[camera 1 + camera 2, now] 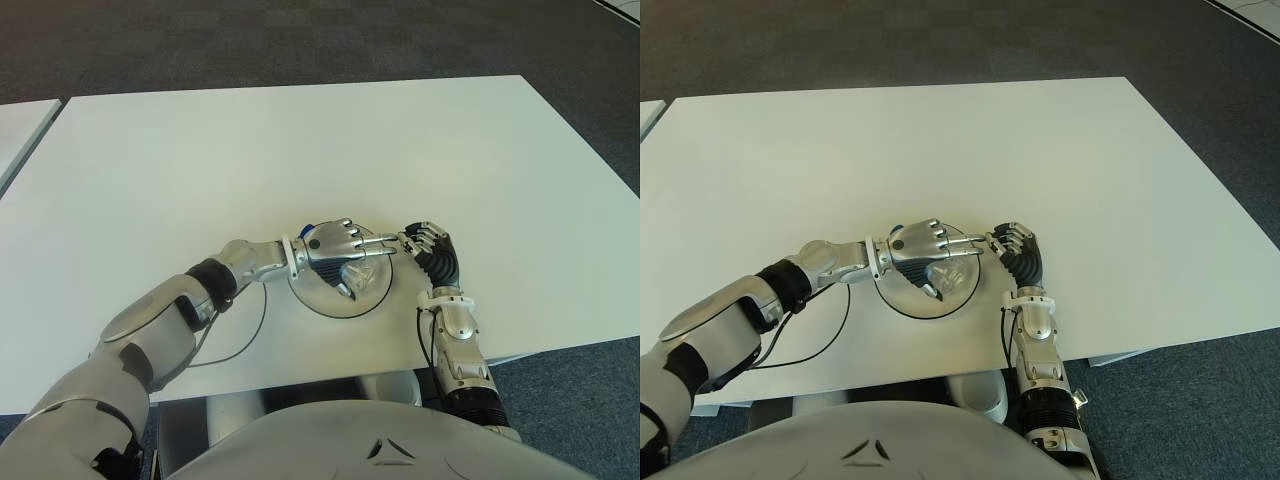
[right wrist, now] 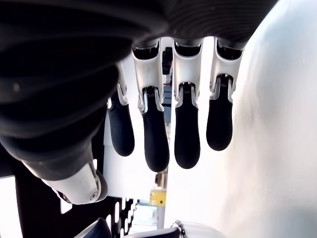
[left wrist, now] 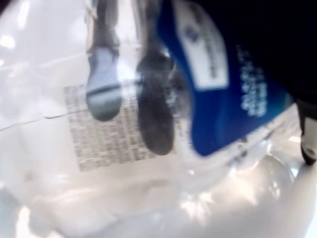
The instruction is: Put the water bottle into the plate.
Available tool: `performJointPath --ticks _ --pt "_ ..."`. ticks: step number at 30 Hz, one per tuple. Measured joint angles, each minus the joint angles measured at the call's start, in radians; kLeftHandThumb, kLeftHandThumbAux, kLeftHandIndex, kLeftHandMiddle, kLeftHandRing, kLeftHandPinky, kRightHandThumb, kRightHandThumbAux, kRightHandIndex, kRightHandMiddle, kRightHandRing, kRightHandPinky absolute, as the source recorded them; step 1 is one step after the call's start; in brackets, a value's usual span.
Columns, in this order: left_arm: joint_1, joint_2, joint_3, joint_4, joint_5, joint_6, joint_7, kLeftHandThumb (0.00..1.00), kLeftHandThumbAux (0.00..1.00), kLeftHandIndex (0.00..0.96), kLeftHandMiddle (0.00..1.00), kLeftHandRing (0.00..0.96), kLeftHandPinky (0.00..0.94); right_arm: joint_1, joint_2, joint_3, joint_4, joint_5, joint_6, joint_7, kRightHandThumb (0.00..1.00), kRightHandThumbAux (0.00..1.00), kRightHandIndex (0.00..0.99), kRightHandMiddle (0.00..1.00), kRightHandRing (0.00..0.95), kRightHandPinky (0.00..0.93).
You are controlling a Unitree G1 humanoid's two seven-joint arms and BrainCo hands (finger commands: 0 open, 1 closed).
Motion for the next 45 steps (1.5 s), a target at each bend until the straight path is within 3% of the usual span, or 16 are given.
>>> performJointPath --ticks 15,25,32,45 --pt "0.047 0.038 0.042 -0.079 -0.012 0.036 -0.061 0.145 0.266 0.000 0.000 0.000 0.000 0.001 -0.002 0.001 0.000 -0.001 0.000 -0.009 0.702 0.730 0.429 0.512 0.515 0.510" --pt "0.112 0.078 0.113 -0.172 -0.058 0.040 -0.146 0.111 0.259 0.000 0.000 0.000 0.000 0.003 -0.004 0.001 0.000 -0.001 0.000 -0.009 0.705 0.730 0.429 0.531 0.531 0.530" --pt "0.141 0.082 0.157 -0.199 -0.073 0.046 -0.180 0.145 0.241 0.000 0.000 0.000 0.000 0.002 -0.005 0.002 0.000 -0.001 0.000 -0.009 0.706 0.730 0.429 0.531 0.529 0.524" --pt "0.148 0.086 0.287 -0.228 -0.150 0.049 -0.199 0.159 0.247 0.000 0.000 0.000 0.000 0.002 -0.006 0.000 0.000 0.001 0.000 -0.007 0.707 0.729 0.430 0.545 0.542 0.536"
